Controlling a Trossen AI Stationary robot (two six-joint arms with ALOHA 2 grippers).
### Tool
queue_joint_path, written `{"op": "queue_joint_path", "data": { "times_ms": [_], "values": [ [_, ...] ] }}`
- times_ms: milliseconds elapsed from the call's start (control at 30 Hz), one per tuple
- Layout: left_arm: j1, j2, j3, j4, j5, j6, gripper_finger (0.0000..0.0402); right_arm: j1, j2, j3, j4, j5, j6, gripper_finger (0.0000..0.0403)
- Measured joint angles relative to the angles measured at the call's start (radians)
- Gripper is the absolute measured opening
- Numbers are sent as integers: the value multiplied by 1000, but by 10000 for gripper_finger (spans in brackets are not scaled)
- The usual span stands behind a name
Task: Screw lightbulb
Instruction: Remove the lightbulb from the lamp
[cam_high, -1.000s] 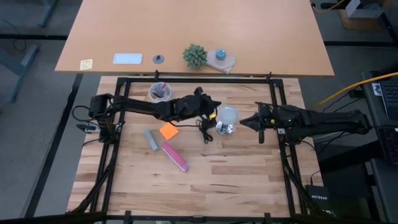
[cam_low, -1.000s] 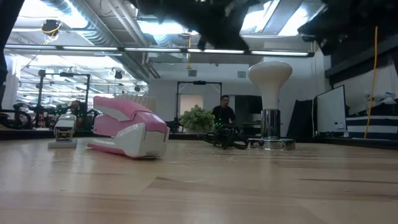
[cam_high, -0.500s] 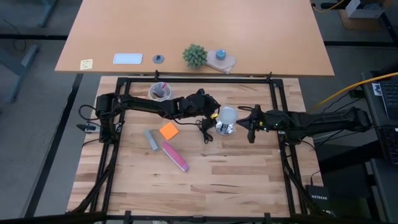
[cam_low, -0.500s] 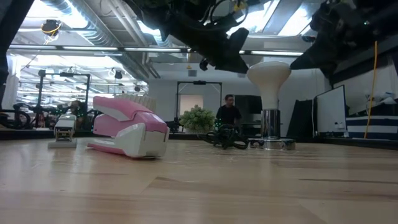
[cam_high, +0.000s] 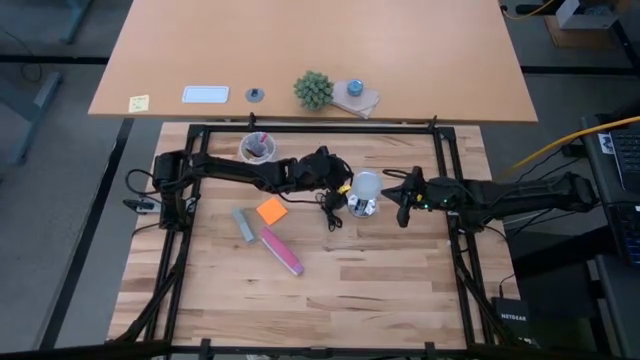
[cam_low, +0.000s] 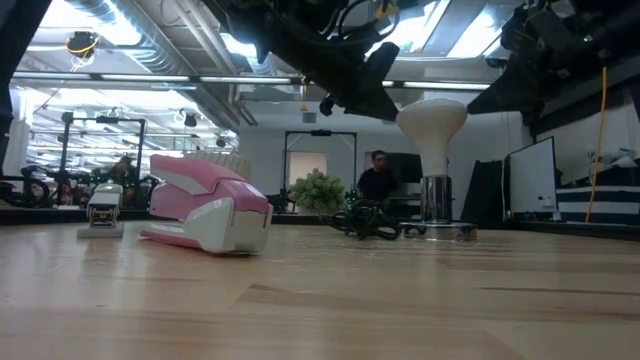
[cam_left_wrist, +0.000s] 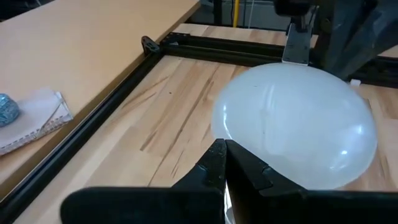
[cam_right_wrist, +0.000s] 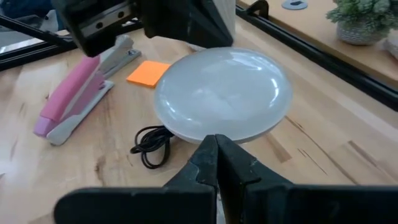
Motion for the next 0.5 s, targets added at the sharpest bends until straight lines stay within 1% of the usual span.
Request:
{"op": "queue_joint_path", "data": {
  "times_ms": [200,333,433,500],
  "values": [
    [-26,-1,0,-7,-20,-5,0,0,0,0,-12,30,0,3],
    [-41,-2,0,-10,-25,-11,0,-1,-1,0,-31,84,-1,3],
    [-54,-2,0,-3,17,-23,0,-4,0,0,-40,147,0,3],
    [-65,0,0,4,35,-29,0,-3,1,0,-24,154,0,3]
  ]
}}
